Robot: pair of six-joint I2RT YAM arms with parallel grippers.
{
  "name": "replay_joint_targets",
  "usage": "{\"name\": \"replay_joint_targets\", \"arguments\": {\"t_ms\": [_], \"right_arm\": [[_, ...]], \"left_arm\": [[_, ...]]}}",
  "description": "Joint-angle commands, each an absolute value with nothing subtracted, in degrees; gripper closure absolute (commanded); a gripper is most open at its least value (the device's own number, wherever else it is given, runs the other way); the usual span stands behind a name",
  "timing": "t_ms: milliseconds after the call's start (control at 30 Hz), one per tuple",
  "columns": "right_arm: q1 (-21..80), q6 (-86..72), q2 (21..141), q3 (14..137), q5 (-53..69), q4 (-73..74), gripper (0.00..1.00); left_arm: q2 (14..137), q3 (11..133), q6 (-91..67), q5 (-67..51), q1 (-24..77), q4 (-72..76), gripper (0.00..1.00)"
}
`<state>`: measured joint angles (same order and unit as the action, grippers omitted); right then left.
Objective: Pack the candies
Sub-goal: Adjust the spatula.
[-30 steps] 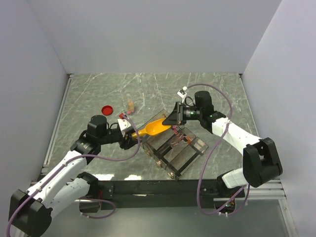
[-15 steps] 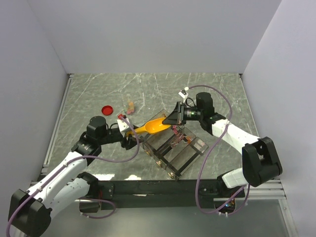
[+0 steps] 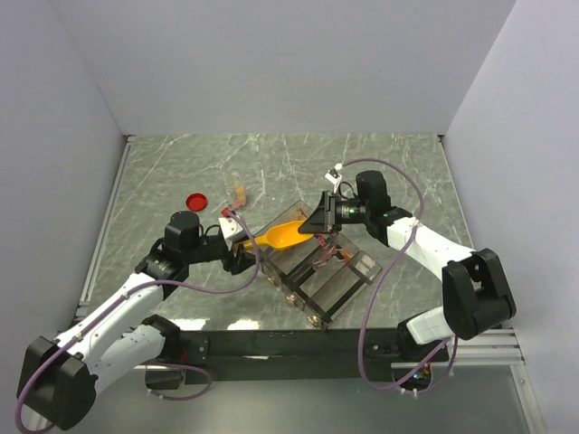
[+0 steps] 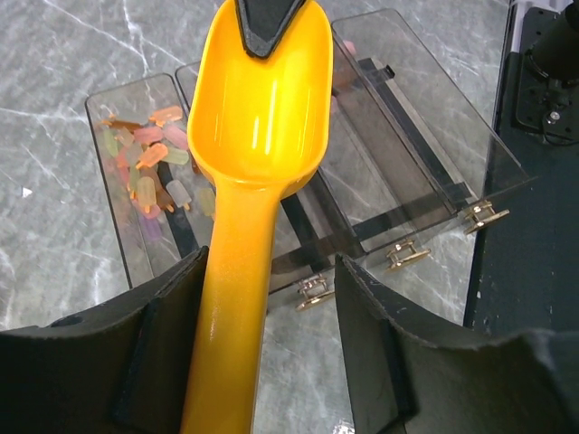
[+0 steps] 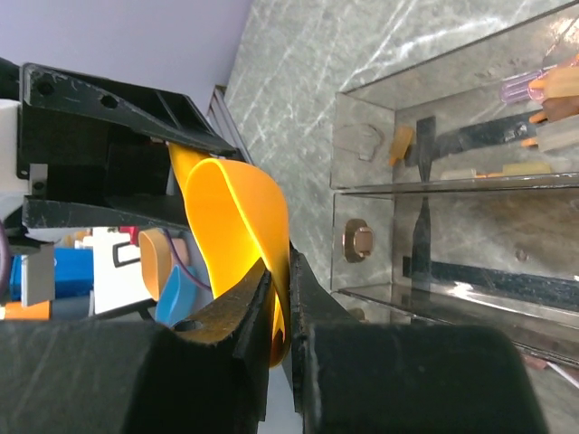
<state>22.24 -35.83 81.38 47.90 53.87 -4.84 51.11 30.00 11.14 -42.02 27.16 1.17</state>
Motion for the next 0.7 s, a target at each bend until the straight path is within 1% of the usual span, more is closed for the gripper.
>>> {"name": "replay_joint_targets", "arguments": {"t_ms": [0, 33, 67, 167, 233, 267, 333, 433, 567, 667], "right_arm": [[22.06, -31.30, 82.26, 50.97, 54.50, -1.24, 1.00], [22.06, -30.94, 82.35, 51.32, 54.32, -0.62, 1.00], [22.06, -30.59, 82.44, 51.42, 54.23, -0.27, 1.00], [22.06, -29.53, 83.06, 52.03, 53.97, 1.84, 1.00], [22.06, -28.74, 83.41, 52.64, 53.44, 2.81, 1.00], [22.06, -28.48, 83.58, 52.82, 53.26, 3.86, 1.00], [22.06, -27.69, 83.67, 53.35, 53.09, 4.57, 1.00], [21.97, -28.12, 83.85, 53.09, 53.87, 3.87, 1.00], [21.97, -28.13, 83.93, 53.61, 54.49, 3.87, 1.00], [21.97, -28.56, 84.02, 53.53, 54.93, 3.34, 1.00]], "left_arm": [[50.36, 32.17, 12.91, -43.16, 27.42, 0.54, 0.50], [50.01, 32.25, 13.27, -42.89, 27.42, 0.18, 0.47], [49.92, 32.34, 13.71, -42.72, 27.42, 0.18, 0.41], [49.13, 32.43, 15.38, -41.92, 27.42, -2.37, 0.31], [48.61, 32.52, 16.52, -41.75, 27.42, -3.77, 0.27], [48.34, 32.61, 17.05, -41.84, 27.42, -4.39, 0.23], [47.64, 32.69, 18.19, -41.14, 27.42, -5.36, 0.20], [47.37, 32.26, 18.54, -42.18, 27.42, -5.10, 0.20], [48.95, 32.69, 18.54, -42.80, 27.77, -5.10, 0.27], [50.10, 32.96, 18.37, -41.32, 28.47, -5.19, 0.31]]}}
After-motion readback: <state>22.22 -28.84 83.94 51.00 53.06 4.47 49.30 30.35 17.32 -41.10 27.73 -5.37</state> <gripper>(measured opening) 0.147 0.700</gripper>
